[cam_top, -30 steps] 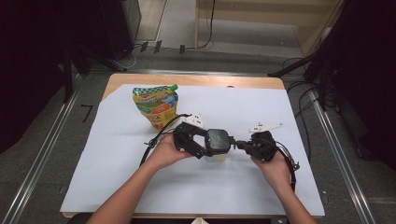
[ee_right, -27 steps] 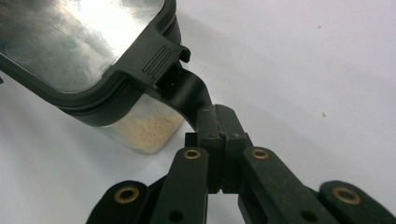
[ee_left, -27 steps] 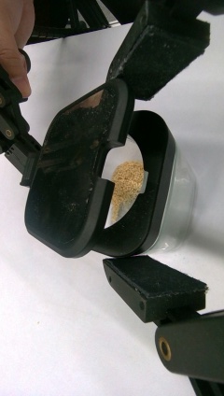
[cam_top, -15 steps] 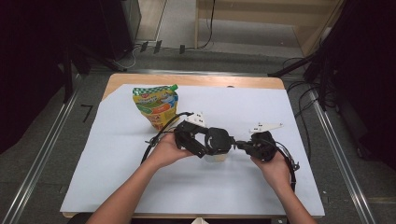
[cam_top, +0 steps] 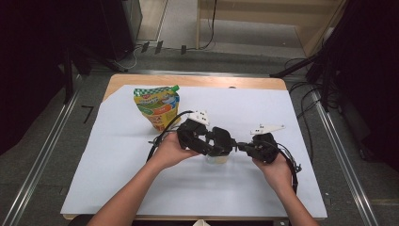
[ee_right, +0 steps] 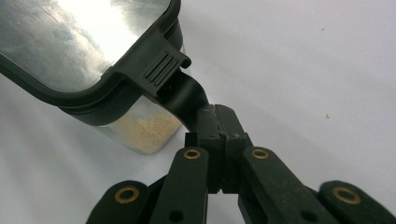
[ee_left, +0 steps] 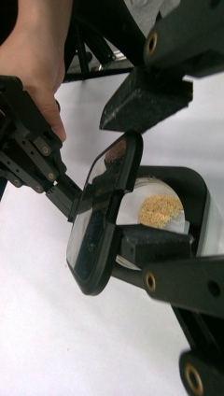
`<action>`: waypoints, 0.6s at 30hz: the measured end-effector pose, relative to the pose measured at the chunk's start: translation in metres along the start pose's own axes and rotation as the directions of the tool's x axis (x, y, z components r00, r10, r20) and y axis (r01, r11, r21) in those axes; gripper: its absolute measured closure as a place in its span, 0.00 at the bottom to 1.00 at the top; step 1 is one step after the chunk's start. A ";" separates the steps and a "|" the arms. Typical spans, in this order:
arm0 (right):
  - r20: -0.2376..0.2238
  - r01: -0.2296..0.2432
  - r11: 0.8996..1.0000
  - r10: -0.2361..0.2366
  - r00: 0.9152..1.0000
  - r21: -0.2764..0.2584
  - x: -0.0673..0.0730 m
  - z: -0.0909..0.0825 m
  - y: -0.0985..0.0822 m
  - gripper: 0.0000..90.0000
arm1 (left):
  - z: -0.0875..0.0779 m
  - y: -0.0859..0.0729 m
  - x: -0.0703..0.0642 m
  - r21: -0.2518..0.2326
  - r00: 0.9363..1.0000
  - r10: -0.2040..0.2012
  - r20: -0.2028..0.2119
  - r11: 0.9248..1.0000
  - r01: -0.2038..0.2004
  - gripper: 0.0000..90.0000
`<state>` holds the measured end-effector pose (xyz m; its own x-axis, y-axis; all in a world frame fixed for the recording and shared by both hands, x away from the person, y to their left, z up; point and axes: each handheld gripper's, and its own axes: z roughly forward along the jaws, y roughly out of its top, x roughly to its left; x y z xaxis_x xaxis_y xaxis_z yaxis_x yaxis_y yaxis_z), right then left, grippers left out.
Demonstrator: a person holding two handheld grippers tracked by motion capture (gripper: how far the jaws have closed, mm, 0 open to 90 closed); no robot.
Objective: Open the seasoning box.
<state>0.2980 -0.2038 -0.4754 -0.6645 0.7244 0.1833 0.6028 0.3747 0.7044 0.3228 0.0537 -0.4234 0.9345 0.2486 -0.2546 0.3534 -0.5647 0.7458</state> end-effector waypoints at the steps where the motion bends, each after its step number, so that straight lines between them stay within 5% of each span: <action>1: 0.000 0.000 1.000 0.000 1.000 0.000 0.000 0.000 0.000 1.00 | 0.000 0.001 -0.001 0.007 1.000 0.002 -0.005 1.000 -0.002 0.51; 6: -0.001 -0.004 1.000 0.004 1.000 -0.006 0.001 -0.001 -0.001 1.00 | 0.002 0.010 -0.003 0.036 1.000 -0.003 0.002 0.999 0.003 0.62; 18: -0.017 -0.011 1.000 0.010 1.000 -0.015 0.001 -0.002 -0.003 1.00 | 0.013 0.032 -0.004 0.081 0.999 -0.030 0.045 0.996 0.026 0.63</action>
<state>0.2946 -0.2058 -0.4758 -0.6655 0.7185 0.2020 0.6034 0.3585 0.7123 0.3306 0.0247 -0.4063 0.9244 0.2297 -0.3045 0.3801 -0.6199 0.6865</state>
